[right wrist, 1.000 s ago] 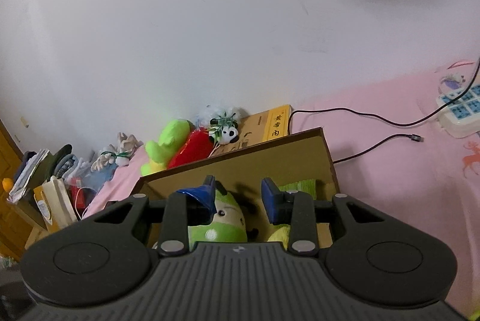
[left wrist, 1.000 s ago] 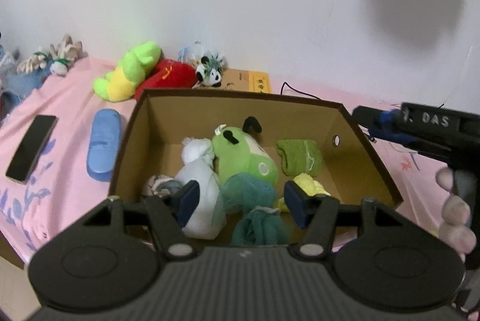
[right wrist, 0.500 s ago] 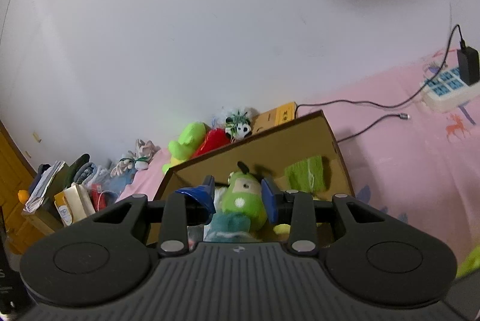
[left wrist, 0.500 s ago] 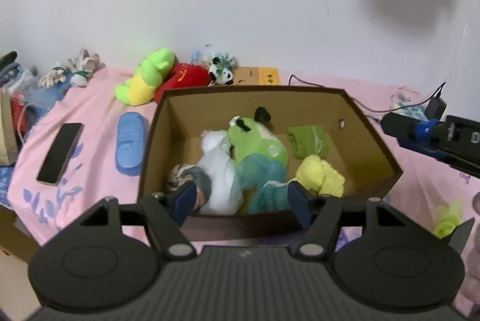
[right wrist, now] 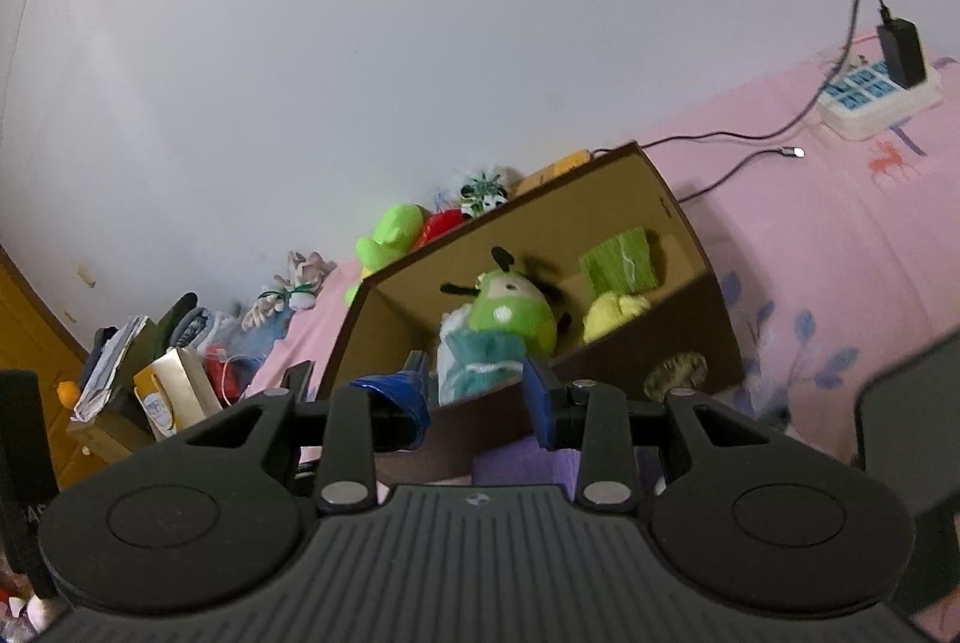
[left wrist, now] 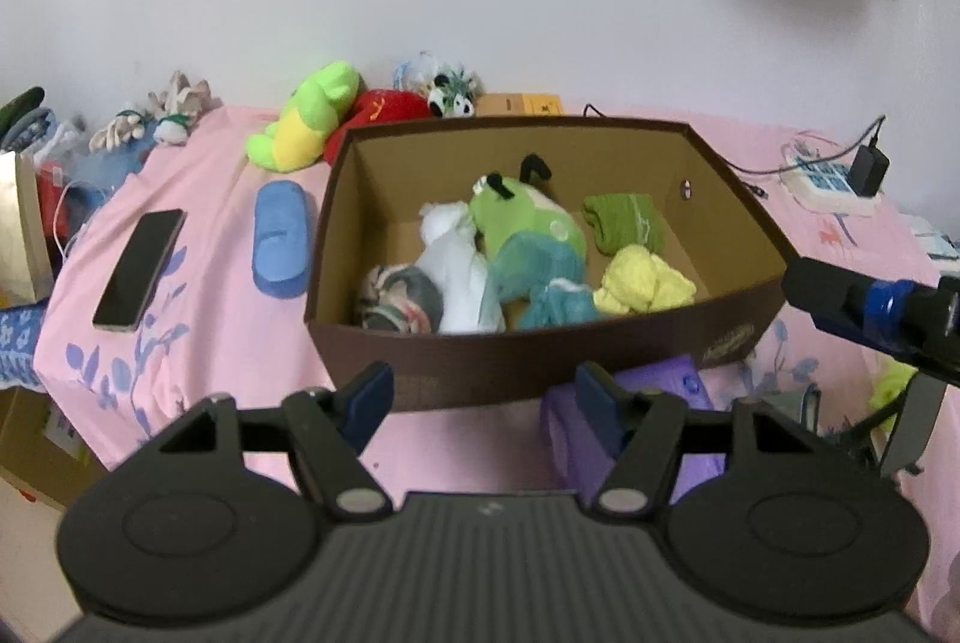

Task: Organize soft objects
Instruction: 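Open both grippers to release the cloth and sock into the box, then move the left tool to the beige teddy bear while the right reaches the white towel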

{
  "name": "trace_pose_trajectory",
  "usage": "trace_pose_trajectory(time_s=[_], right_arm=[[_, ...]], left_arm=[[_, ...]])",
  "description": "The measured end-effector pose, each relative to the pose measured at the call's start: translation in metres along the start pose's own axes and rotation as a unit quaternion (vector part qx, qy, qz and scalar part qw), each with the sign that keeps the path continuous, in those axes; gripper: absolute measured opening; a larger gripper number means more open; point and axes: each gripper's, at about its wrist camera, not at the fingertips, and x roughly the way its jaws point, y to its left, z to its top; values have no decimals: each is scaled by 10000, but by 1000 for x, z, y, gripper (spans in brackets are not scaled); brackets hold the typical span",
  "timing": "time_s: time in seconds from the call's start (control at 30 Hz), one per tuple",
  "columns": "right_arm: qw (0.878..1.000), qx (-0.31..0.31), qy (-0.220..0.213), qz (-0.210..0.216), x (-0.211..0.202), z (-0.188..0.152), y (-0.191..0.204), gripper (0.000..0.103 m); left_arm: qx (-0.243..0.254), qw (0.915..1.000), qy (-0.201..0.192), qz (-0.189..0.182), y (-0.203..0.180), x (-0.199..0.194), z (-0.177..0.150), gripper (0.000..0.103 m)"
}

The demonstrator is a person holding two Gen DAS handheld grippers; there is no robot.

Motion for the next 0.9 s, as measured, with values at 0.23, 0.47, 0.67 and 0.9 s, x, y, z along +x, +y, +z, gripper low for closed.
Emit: trace_pose_trajectory(time_s=[0.23, 0.47, 0.67, 0.9], right_arm=[[9994, 304, 76, -128, -11, -21, -13, 18], [9993, 195, 300, -114, -22, -31, -20, 18], [9980, -51, 609, -166, -35, -38, -28, 18], [9951, -192, 918, -317, -47, -48, -49, 18]], left_arm=[[117, 9999, 71, 38, 1, -3, -17, 67], [39, 9997, 215, 96, 3, -6, -31, 67], [-64, 9989, 456, 123, 3, -9, -47, 67], [-197, 9969, 748, 114, -2, -10, -72, 67]])
